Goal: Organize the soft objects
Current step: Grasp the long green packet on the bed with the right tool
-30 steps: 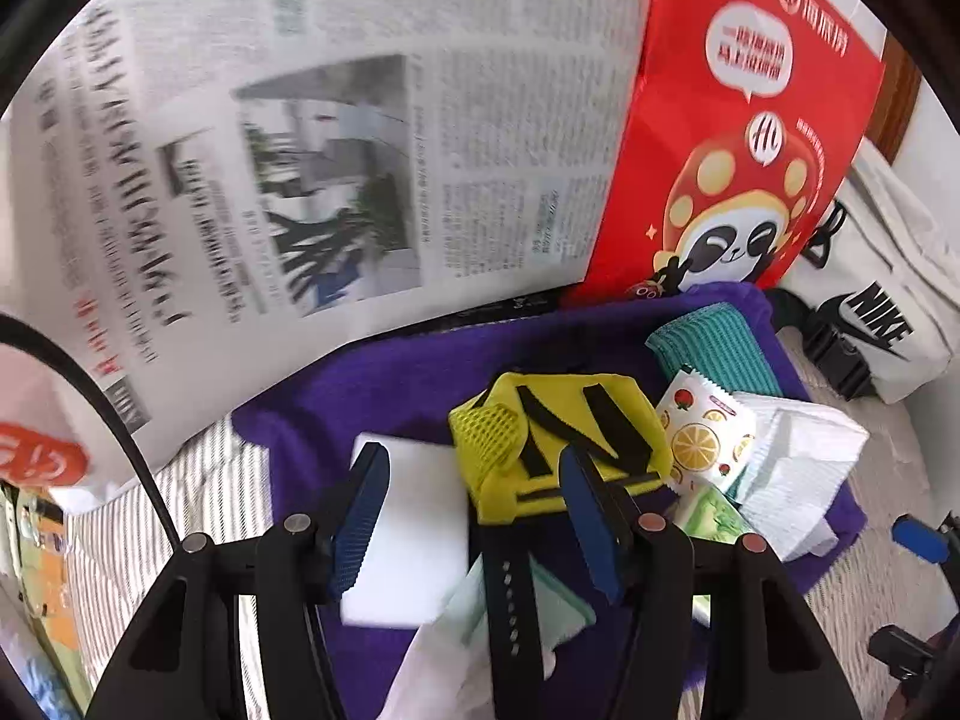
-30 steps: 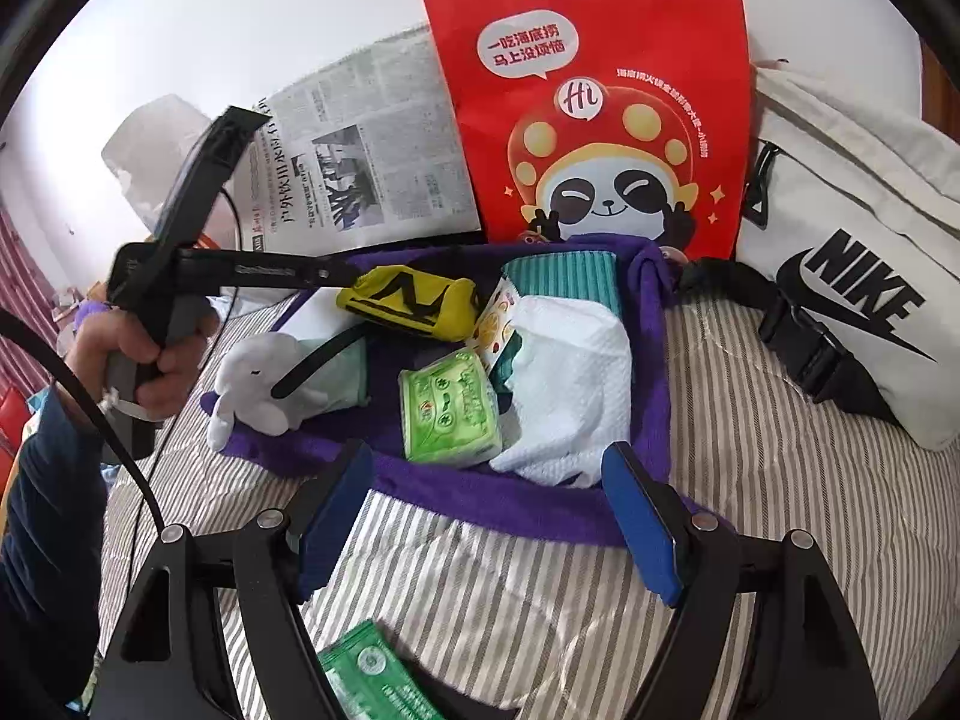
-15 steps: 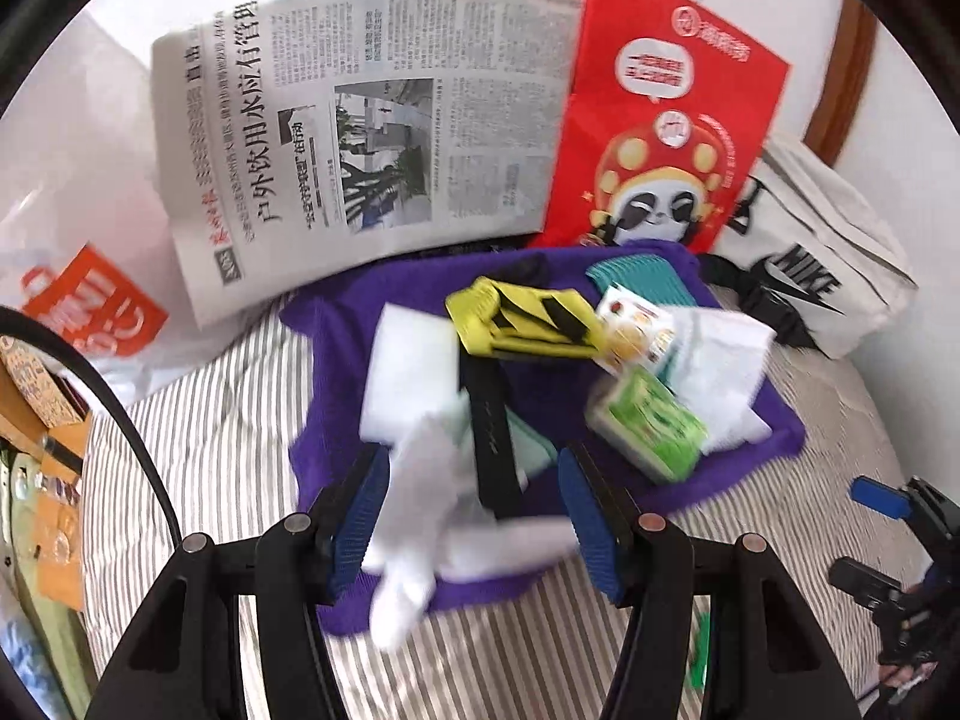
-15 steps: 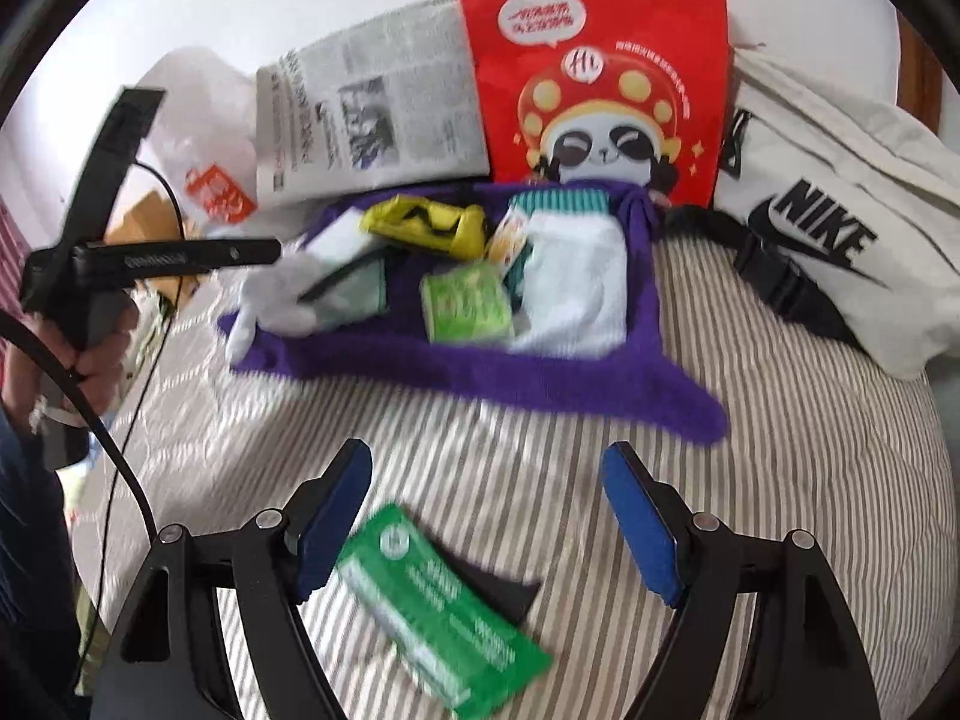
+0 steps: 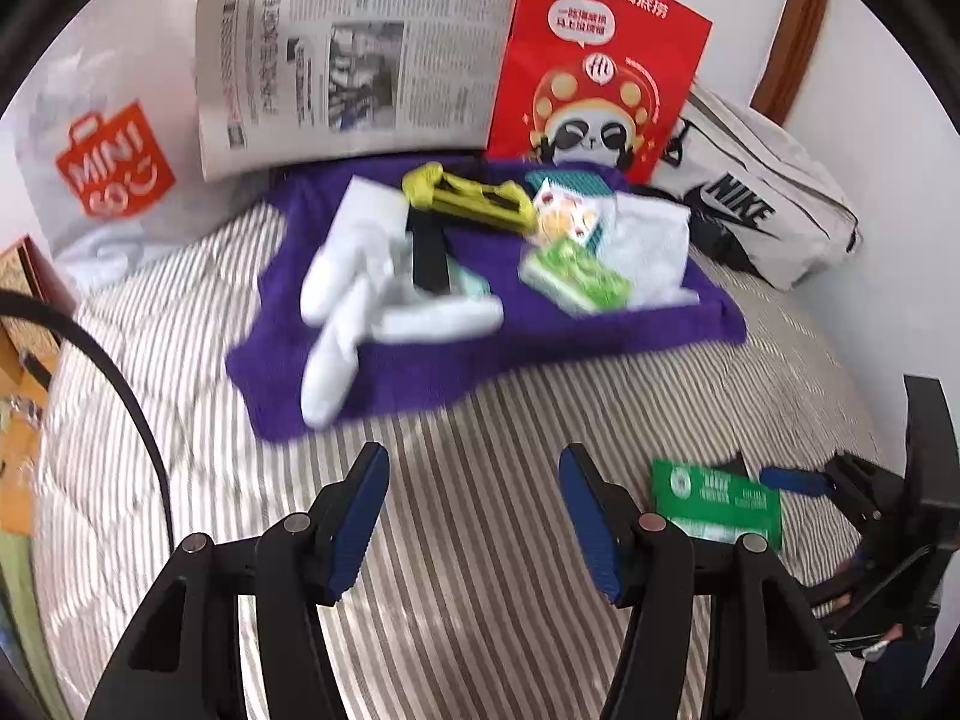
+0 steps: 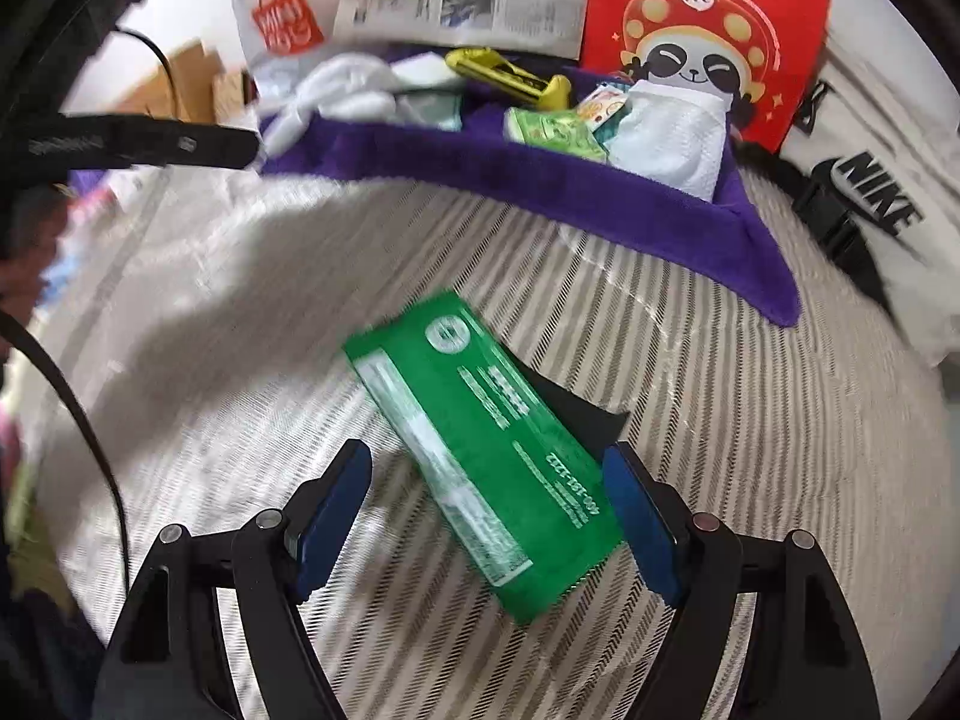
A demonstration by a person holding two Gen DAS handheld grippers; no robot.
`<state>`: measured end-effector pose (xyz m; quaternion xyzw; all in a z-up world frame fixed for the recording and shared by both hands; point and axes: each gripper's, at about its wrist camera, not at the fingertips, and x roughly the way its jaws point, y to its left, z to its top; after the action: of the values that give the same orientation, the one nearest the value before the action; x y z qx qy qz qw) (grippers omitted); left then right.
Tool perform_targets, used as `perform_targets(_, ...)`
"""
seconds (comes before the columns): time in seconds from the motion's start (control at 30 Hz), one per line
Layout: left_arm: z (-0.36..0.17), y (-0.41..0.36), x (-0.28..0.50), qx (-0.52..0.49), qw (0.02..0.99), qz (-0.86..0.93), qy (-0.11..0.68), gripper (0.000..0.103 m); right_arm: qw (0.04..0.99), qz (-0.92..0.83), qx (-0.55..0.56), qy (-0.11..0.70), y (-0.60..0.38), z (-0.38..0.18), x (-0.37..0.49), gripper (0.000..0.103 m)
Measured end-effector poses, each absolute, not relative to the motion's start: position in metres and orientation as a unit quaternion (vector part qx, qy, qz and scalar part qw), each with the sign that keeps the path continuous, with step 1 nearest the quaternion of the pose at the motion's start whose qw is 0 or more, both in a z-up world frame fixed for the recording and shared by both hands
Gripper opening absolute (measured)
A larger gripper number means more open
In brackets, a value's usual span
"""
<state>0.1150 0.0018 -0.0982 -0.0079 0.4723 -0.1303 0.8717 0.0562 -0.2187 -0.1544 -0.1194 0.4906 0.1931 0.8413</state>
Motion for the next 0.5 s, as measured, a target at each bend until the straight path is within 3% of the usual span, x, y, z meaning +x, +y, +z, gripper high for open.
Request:
perform_targets(0.3,-0.119,0.012,0.081,-0.034,0.866,-0.133,0.481,0.057,0.854,0.155,-0.067,0.493,-0.224,-0.161,0.075,0.076)
perform_targets(0.37,-0.12,0.013,0.075,-0.04,0.866,-0.139,0.479,0.057,0.857,0.145,-0.06,0.492,-0.224,-0.159,0.078,0.06)
perform_targets(0.5,-0.121,0.012,0.068,-0.035,0.865,-0.141,0.481,0.057,0.854,0.152,-0.027,0.496,-0.228,-0.155,0.082,0.049)
